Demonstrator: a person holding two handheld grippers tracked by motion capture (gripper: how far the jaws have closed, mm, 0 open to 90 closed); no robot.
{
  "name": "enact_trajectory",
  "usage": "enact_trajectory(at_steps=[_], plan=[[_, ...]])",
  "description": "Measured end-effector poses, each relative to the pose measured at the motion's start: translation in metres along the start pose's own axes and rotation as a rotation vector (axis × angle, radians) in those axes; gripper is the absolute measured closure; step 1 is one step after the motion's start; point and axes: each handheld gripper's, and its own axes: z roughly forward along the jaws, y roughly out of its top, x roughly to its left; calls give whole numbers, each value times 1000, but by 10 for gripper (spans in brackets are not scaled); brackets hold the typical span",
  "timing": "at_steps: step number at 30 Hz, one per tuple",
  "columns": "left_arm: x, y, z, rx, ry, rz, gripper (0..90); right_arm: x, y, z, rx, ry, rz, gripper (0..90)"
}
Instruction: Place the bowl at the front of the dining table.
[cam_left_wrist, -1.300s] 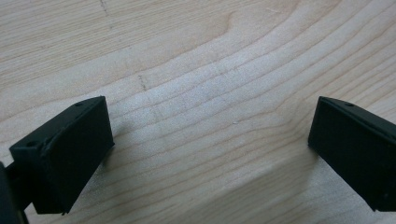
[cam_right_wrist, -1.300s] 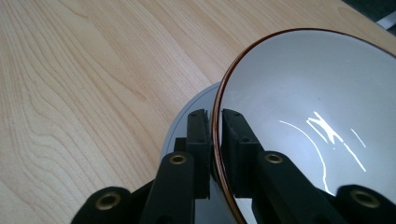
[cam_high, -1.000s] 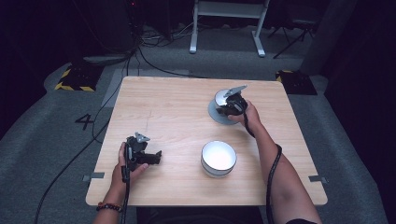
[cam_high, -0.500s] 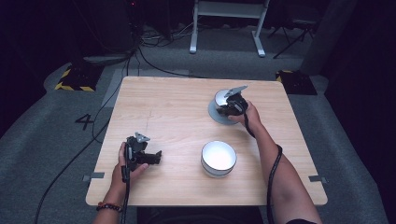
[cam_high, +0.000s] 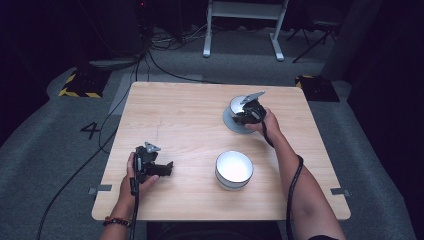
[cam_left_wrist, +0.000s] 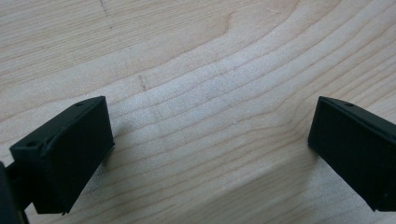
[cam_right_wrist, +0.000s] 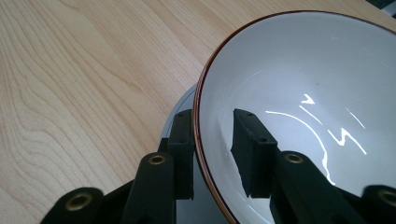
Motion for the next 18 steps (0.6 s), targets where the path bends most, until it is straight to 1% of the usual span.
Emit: enact_trajectory(at_steps=[1,2,3,4,6,7,8,10,12,14,15,17,18], plan=[[0,0,0,-1,-1,0,1,0,0,0,-6,3,6,681],[0,0,0,-1,2,0,1,0,-1,0,2,-7,8,660],[0,0,0,0,-1,-1,1,0,-1,-1,-4,-7,12,651],[0,0,0,-1,1,1,1,-1,-1,-2,8,-10,15,636],[0,0,0,0,-1,-1,1,-2,-3,-3,11,-27,18,570],[0,0,0,0,0,0,1,-2,-3,-3,11,-27,18,570],[0,0,0,0,0,0,1,-2,-4,-4,5,-22,34,550],[0,0,0,-1,-1,-1,1,-4,-4,-7,12,-37,32,496],[0,0,0,-1,-1,-1,1,-4,-4,-8,6,-34,34,484],[0,0,0,-1,-1,-1,1,-5,-5,-10,6,-37,29,446],[0,0,0,-2,0,1,1,-4,-5,-11,6,-32,35,423],[0,0,0,-1,-1,-1,1,-4,-5,-13,14,-62,25,379],[0,0,0,-2,0,1,1,-4,-5,-14,5,-65,19,377]])
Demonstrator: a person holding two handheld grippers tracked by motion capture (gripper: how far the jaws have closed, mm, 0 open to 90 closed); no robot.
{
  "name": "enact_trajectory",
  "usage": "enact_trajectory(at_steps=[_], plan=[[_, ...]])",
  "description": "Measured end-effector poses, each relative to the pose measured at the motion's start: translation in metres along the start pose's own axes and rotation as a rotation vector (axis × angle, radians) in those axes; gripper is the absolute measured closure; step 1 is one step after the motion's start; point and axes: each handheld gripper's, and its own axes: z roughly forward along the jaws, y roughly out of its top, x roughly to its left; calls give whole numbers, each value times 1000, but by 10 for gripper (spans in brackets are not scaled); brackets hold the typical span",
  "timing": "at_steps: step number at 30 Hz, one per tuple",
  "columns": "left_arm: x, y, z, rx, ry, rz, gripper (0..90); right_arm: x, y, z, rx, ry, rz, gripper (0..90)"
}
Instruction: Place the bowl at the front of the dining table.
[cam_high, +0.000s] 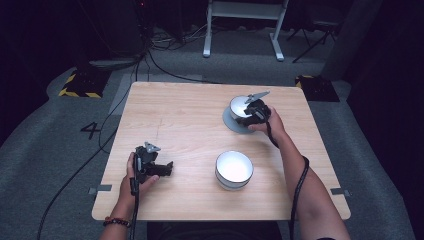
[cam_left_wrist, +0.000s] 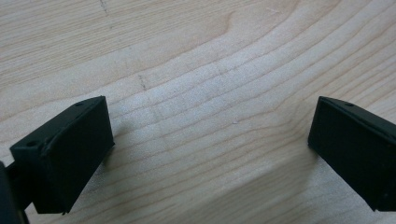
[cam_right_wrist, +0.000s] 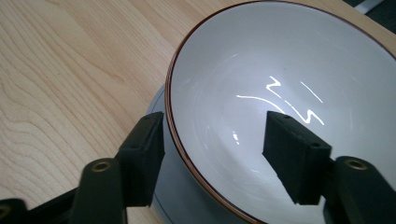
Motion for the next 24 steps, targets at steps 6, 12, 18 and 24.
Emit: enact_trajectory(at_steps=[6,12,18,24], plan=[[0,0,0,1,-2,-2,1,4,1,-4,6,3,6,320],[0,0,0,1,-1,-2,1,10,2,-7,2,-20,-40,254],[0,0,0,2,-1,-2,1,16,5,-14,-4,-29,-72,229],[0,0,0,1,-2,-2,1,21,5,-16,-12,-21,-85,229]])
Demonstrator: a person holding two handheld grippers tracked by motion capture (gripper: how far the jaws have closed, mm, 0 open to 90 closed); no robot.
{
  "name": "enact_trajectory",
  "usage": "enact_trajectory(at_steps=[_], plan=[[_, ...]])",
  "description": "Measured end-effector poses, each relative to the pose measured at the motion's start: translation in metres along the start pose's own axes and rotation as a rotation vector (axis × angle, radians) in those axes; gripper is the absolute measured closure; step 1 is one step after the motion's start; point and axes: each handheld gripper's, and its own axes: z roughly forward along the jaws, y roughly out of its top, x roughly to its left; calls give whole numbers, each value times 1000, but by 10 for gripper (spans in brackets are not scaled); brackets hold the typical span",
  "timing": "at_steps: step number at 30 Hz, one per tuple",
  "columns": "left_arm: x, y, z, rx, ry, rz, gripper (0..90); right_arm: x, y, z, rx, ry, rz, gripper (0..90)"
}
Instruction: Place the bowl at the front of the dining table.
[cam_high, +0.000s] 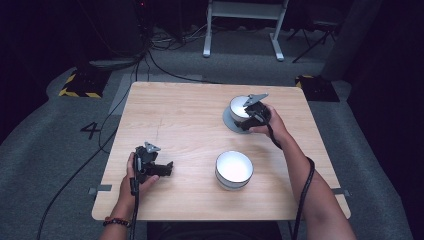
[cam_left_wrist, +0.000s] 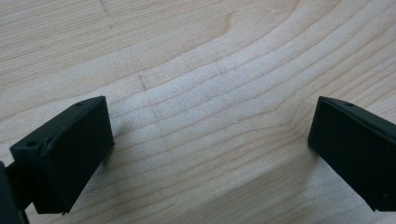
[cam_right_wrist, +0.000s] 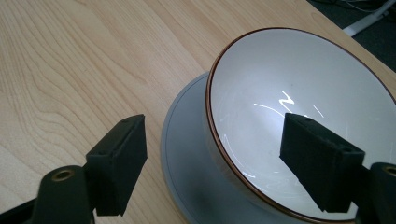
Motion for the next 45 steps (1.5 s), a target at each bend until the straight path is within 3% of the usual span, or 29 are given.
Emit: enact_trajectory(at_steps=[9,10,11,19,25,32,45], plan=[[0,0,0,-2,2,2,1,3,-4,-4,11,-5,-26,237],[0,0,0,0,1,1,1,4,-5,-4,7,-1,-9,239],[0,0,0,0,0,0,1,2,-6,-6,5,-3,-29,240],[0,0,0,0,0,0,1,3,-9,-11,5,-8,-14,241],[0,0,0,0,1,1,1,6,-10,-16,16,-16,-27,243],[0,0,0,0,0,1,1,9,-11,-19,5,-8,-39,244],[0,0,0,0,0,0,1,9,-14,-32,-12,-34,-47,245]])
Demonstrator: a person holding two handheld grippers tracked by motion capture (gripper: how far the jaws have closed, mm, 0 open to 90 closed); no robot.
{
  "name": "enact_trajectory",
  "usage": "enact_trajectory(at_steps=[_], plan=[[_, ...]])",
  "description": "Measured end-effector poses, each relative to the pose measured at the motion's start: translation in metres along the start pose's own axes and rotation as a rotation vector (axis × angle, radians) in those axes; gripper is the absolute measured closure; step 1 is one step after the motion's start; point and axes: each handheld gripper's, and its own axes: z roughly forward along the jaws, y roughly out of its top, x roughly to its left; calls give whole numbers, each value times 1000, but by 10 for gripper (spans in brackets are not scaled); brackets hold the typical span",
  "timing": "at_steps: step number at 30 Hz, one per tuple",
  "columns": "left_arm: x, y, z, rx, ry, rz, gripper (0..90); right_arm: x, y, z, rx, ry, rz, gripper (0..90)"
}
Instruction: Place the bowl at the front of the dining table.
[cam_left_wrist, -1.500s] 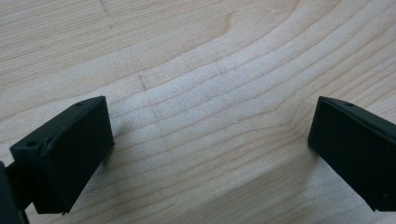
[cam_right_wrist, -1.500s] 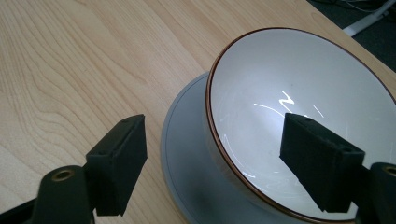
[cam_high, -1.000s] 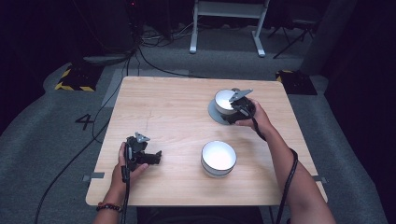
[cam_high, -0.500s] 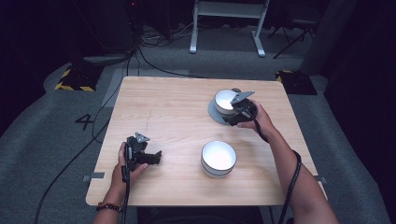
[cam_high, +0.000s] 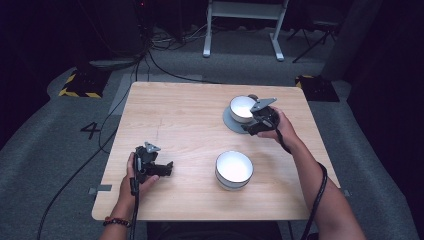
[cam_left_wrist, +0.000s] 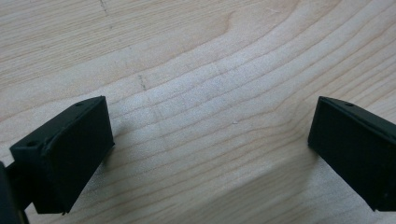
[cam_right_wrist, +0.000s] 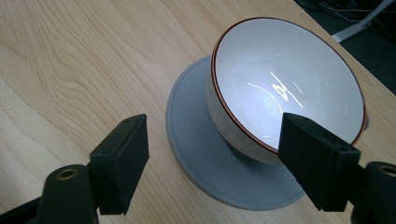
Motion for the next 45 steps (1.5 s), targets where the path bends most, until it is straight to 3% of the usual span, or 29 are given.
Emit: enact_trajectory(at_steps=[27,45], plan=[[0,0,0,-2,2,2,1,6,-15,-27,18,-11,-10,253],[0,0,0,-1,1,2,1,17,-37,-48,14,-14,-40,247]])
